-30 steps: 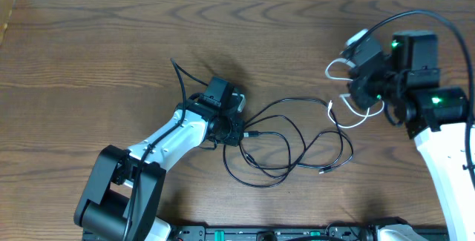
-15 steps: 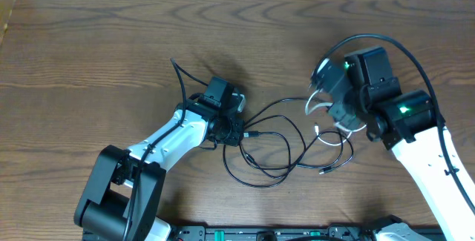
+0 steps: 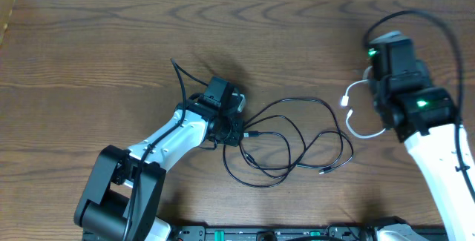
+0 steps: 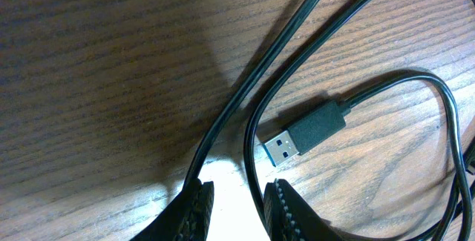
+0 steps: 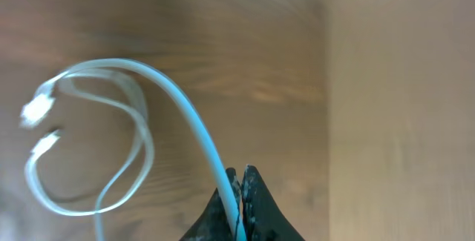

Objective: Untangle cables
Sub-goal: 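Carry the white cable to the right edge of the table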

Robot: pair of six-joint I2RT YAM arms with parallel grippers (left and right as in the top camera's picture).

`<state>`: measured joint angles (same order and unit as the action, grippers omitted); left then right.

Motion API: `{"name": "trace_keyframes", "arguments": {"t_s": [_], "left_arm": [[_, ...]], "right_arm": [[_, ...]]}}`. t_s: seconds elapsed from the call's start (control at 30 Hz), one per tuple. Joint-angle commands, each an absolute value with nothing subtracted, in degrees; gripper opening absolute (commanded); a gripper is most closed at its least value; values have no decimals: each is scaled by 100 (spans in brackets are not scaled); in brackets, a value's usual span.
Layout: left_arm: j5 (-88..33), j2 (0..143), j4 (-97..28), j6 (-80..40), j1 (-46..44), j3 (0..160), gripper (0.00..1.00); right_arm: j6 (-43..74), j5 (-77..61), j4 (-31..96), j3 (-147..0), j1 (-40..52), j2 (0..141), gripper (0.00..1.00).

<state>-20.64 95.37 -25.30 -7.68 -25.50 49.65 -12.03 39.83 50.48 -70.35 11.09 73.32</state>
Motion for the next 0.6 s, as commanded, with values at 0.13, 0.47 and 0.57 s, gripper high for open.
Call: {"name": "trace_keyframes", "arguments": {"t_s": [0.13,0.47,0.57], "left_arm": [[-2025,9548,-2545,-777,-2519,5048,29],[-2025,9548,-2543,-777,-2519,5048,29],[-2025,9548,-2543,-777,-2519,5048,29]], "right_arm": [[1870,5188,5022,-7032,-261,7258,1],[3194,3636,4910,-7032,-1800,7325,2],[3194,3157,4783,-7032,-2034,7465,1]]}}
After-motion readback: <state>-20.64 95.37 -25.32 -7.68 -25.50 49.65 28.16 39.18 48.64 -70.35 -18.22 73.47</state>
